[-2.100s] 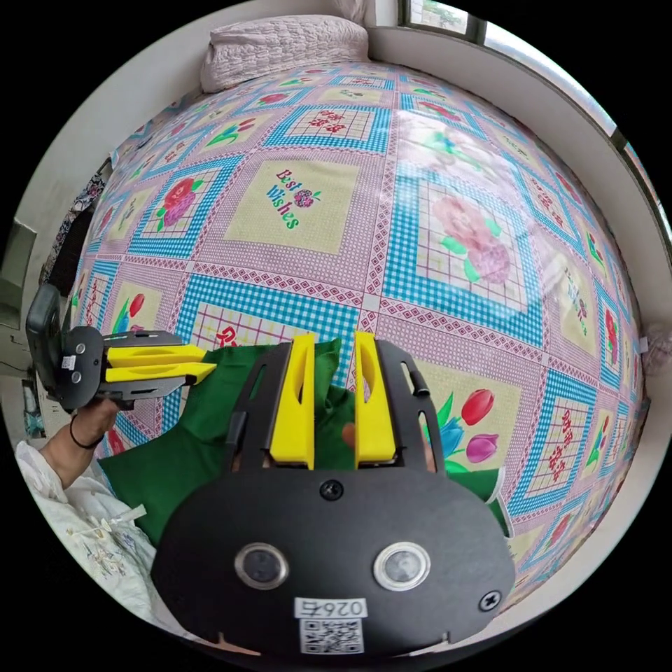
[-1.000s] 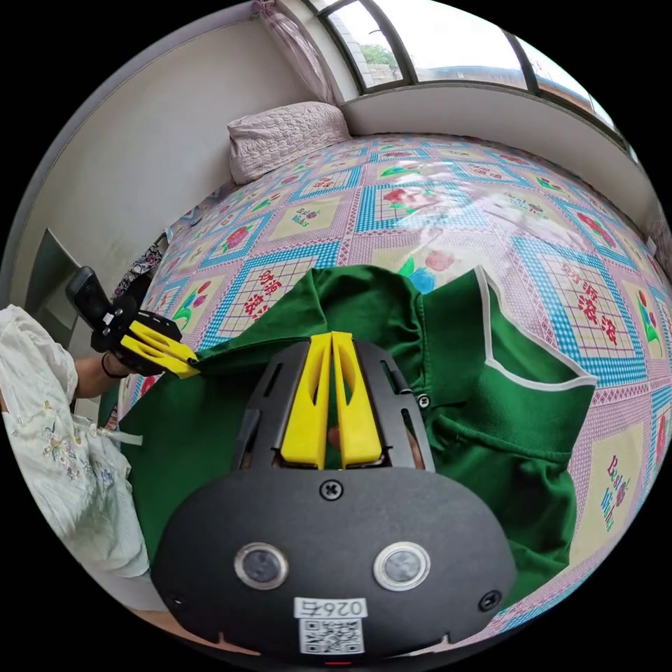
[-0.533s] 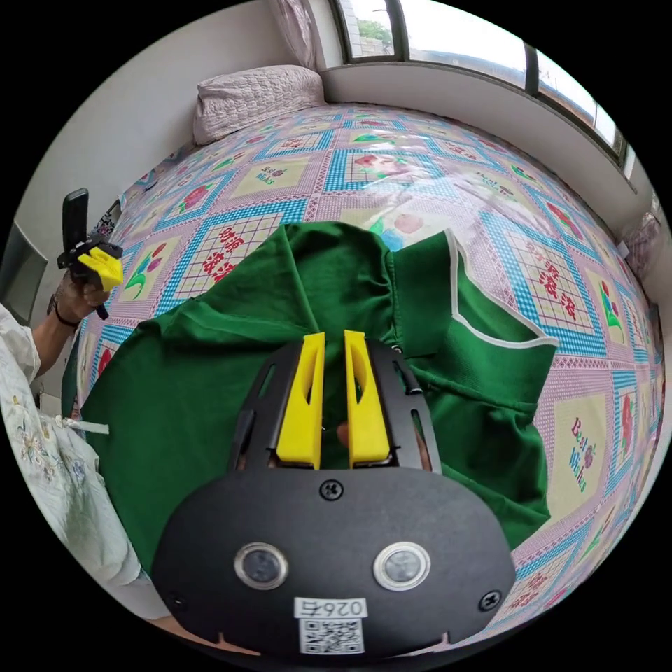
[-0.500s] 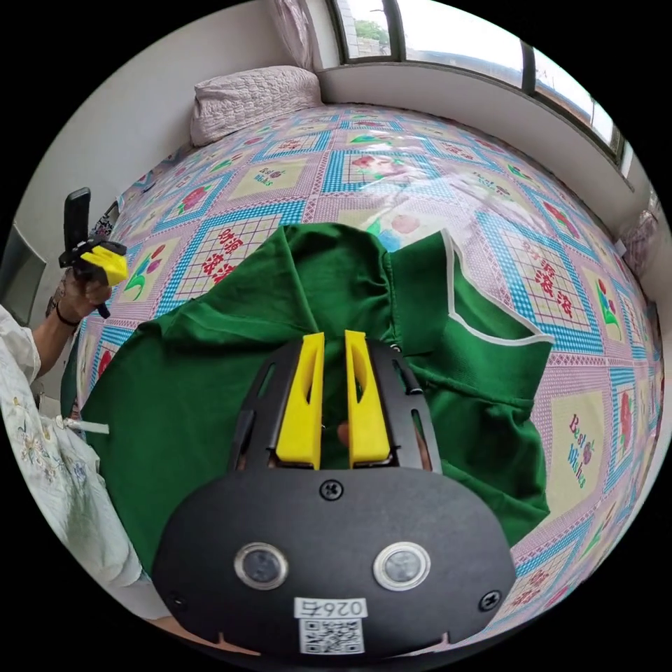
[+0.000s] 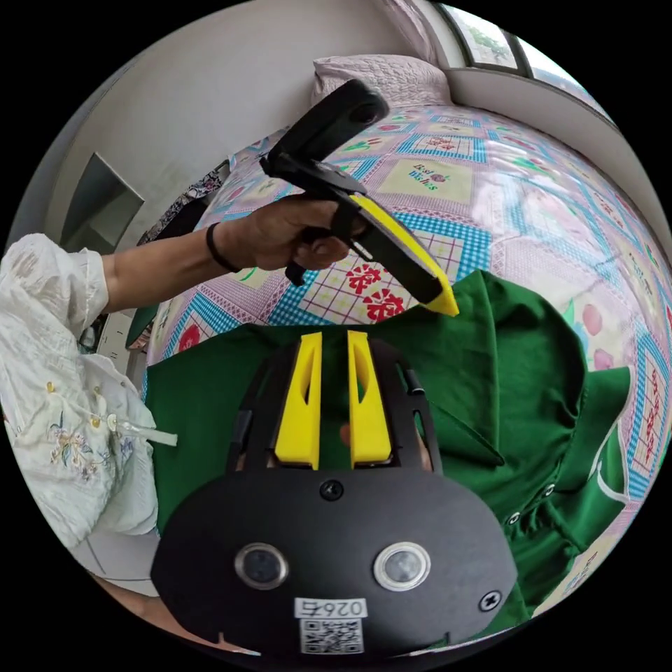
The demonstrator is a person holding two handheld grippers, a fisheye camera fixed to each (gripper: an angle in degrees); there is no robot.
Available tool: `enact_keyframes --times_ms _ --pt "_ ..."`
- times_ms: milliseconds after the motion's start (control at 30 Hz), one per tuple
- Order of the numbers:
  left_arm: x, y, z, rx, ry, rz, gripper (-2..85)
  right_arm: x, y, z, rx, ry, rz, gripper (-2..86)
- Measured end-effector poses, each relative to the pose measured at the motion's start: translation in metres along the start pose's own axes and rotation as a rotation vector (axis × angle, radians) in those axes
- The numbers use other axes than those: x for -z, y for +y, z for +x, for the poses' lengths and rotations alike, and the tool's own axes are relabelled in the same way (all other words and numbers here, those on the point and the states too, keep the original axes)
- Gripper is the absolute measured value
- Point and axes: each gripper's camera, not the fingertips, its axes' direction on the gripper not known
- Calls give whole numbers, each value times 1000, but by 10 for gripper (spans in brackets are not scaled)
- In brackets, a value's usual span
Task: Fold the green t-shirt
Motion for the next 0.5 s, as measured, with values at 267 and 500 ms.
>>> enact_keyframes --times_ms 267,500 --pt "15 -11 -13 -50 15 79 -10 44 103 -24 -132 70 -57 12" --pt "44 35 -1 24 189 383 -10 66 93 -46 -206 153 251 9"
